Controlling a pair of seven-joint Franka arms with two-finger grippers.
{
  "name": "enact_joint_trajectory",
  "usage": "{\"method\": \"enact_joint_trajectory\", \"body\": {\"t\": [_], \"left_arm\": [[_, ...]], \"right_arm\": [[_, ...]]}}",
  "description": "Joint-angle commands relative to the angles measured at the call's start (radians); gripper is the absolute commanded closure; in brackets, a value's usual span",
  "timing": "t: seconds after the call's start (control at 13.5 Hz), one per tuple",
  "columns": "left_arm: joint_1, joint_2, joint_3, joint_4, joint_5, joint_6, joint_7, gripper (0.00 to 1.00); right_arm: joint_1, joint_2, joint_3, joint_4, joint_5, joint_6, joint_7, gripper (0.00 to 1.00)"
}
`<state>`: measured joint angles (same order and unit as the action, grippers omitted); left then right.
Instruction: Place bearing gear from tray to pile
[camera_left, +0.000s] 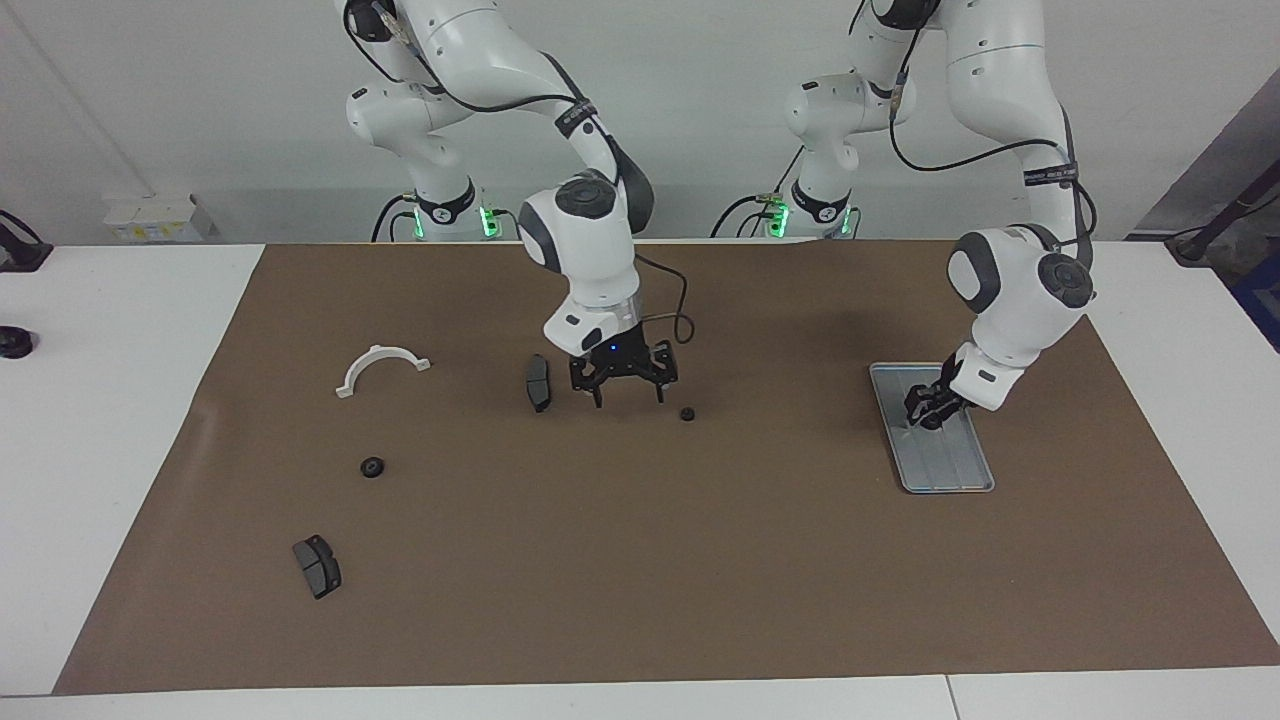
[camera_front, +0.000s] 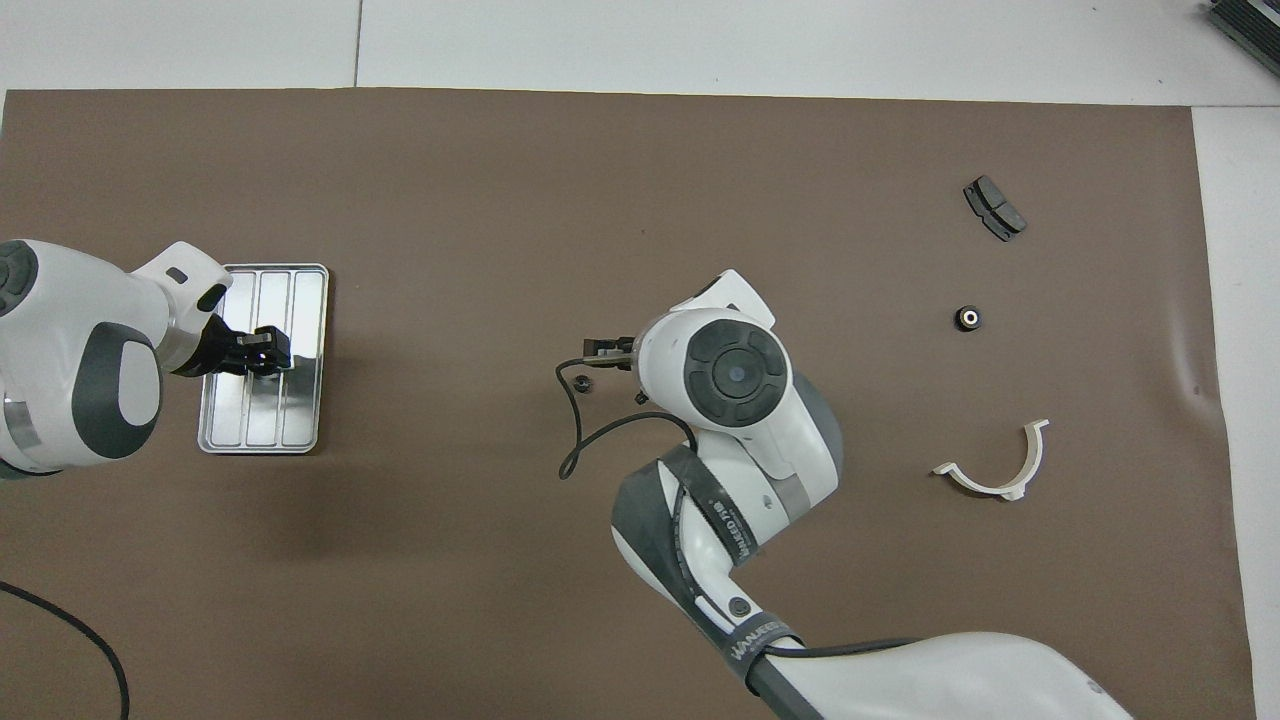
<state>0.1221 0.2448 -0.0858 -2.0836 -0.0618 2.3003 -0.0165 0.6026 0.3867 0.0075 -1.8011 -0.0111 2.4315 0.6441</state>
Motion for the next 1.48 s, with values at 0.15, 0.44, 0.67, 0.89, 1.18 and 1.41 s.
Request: {"method": "enact_joint_trajectory", "body": {"t": [0.15, 0.44, 0.67, 0.89, 1.18, 1.41], "left_arm": [[0.014, -0.038, -0.005, -0.039, 0.051, 0.002, 0.01, 0.51], [0.016, -0.035, -0.005, -0.036, 0.051, 0.037, 0.015, 0.57], [0.031, -0.028, -0.006, -0.036, 0.051, 0.068, 0.016, 0.56], [0.031, -0.013, -0.006, -0.036, 0.051, 0.111, 0.017, 0.53], [0.027, -0.004, -0.006, -0.033, 0.051, 0.12, 0.015, 0.52], [0.022, -0.001, -0.008, -0.035, 0.051, 0.136, 0.015, 0.53]], "right_arm": [[0.077, 0.231, -0.003, 0.262, -0.098, -0.071, 0.114, 0.0], [0.114, 0.233, -0.004, 0.247, -0.112, -0.071, 0.131, 0.14], [0.124, 0.228, -0.006, 0.226, -0.119, -0.086, 0.149, 0.29], [0.134, 0.222, -0.006, 0.21, -0.127, -0.118, 0.201, 0.33], [0.115, 0.225, -0.011, 0.21, -0.156, -0.088, 0.203, 0.36], [0.115, 0.225, -0.011, 0.21, -0.159, -0.083, 0.212, 0.47]]}}
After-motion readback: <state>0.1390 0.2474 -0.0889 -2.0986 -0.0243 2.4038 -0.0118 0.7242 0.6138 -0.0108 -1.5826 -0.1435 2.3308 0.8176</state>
